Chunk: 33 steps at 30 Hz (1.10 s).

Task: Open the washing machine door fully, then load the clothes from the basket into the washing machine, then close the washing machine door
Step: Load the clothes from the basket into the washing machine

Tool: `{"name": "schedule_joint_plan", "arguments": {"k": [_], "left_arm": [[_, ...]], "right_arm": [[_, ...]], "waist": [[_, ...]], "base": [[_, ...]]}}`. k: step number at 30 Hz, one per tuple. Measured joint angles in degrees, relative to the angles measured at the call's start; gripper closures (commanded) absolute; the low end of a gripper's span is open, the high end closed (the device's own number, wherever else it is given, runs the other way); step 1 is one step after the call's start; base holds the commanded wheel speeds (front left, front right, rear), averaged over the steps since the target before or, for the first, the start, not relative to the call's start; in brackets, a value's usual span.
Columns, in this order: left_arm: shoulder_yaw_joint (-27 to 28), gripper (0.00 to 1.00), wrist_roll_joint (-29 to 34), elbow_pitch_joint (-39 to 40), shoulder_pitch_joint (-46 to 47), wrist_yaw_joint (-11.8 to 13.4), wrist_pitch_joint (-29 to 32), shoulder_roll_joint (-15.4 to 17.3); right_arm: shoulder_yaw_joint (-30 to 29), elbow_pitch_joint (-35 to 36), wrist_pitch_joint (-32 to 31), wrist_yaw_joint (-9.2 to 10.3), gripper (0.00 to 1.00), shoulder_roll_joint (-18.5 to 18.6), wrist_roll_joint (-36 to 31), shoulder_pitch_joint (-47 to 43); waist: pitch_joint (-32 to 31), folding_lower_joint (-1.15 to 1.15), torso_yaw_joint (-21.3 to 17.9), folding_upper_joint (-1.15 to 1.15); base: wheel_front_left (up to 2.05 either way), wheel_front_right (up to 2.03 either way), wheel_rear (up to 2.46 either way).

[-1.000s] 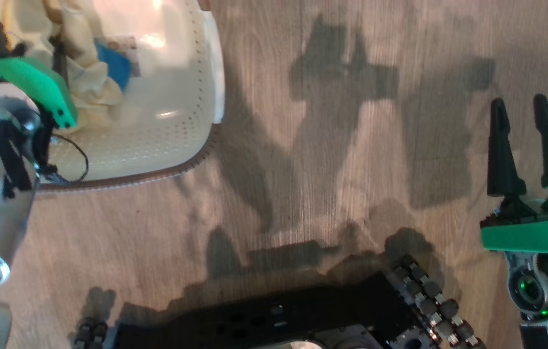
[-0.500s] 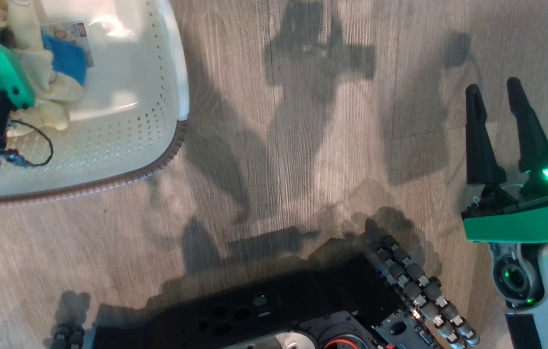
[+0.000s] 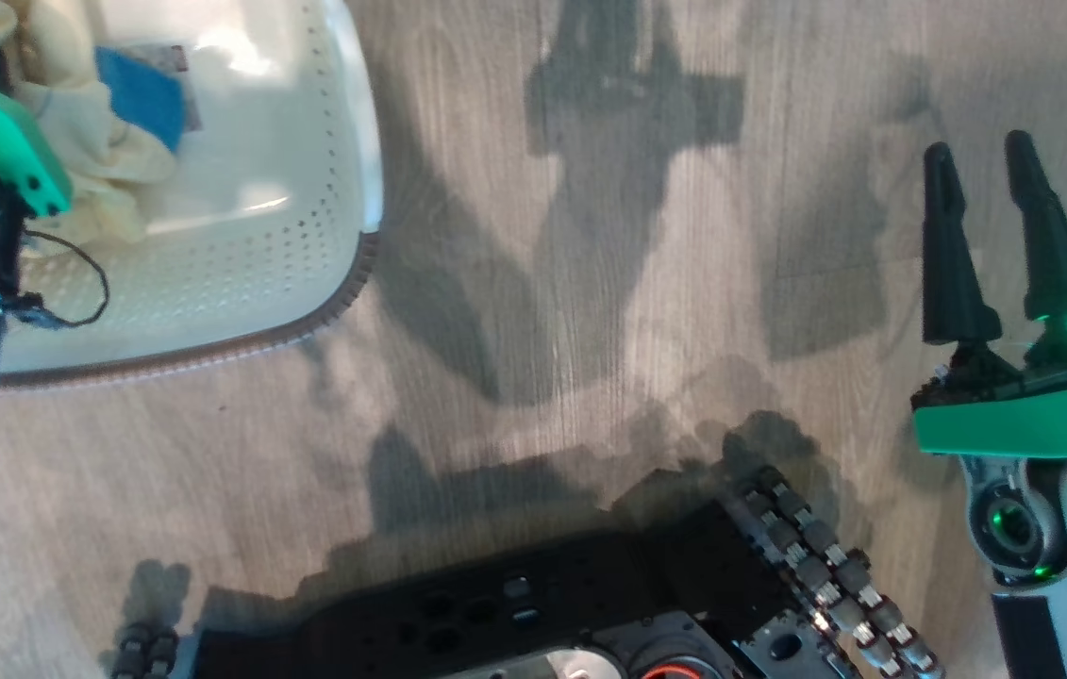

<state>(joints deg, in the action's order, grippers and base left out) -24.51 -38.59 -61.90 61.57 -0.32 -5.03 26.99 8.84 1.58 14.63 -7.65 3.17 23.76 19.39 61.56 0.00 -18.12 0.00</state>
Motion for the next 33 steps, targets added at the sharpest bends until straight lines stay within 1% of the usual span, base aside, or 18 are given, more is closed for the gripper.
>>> {"name": "schedule_joint_plan", "arguments": {"k": [7, 14, 20, 26, 30, 32, 33], "left_arm": [[-0.01, 1.0, -0.81, 2.92, -3.46, 1.12, -4.59, -2.29], [-0.54, 1.0, -0.81, 6.92, -6.62, 2.09, -7.64, -5.45], [-0.82, 1.0, -0.03, 11.77, -10.48, 3.55, -8.92, -6.34], [0.24, 1.0, 1.51, 19.28, -15.28, 5.36, -9.2, -7.08], [1.7, 1.0, 3.04, 25.26, -18.9, 7.31, -9.36, -7.56], [2.86, 1.0, 3.77, 28.38, -21.11, 7.86, -9.37, -7.51], [3.37, 1.0, 4.28, 29.91, -22.19, 8.62, -9.37, -7.5]], "right_arm": [[-3.0, 0.44, 0.0, 0.0, 0.0, 0.15, -1.23, -0.26], [-6.76, 1.52, 0.0, 0.0, 0.0, 1.56, -2.83, -1.86], [-8.73, 1.8, 0.0, 0.0, 0.0, 2.22, -3.43, -4.7], [-10.6, 2.26, -0.62, 0.0, 0.0, 2.99, -4.19, -6.56], [-11.44, 2.65, -1.45, 0.0, 0.0, 3.6, -4.76, -8.02], [-11.46, 2.76, -1.8, 0.0, 0.0, 3.76, -5.15, -8.49], [-11.45, 2.71, -2.14, 0.0, 0.0, 3.86, -5.21, -8.6]], "waist": [[-2.39, 0.0, 2.78, 0.0], [-6.17, 0.0, 6.44, 0.0], [-10.79, 0.0, 8.82, 0.01], [-15.7, -0.01, 11.07, 0.01], [-19.15, -0.01, 12.46, 0.01], [-21.01, -0.01, 13.05, 0.01], [-21.96, -0.01, 13.29, 0.01]], "base": [[0.0, 0.0, 0.0], [0.0, 0.0, 0.0], [0.0, 0.0, 0.0], [0.0, 0.0, 0.0], [0.0, 0.0, 0.0], [0.0, 0.0, 0.0], [0.0, 0.0, 0.0]]}}
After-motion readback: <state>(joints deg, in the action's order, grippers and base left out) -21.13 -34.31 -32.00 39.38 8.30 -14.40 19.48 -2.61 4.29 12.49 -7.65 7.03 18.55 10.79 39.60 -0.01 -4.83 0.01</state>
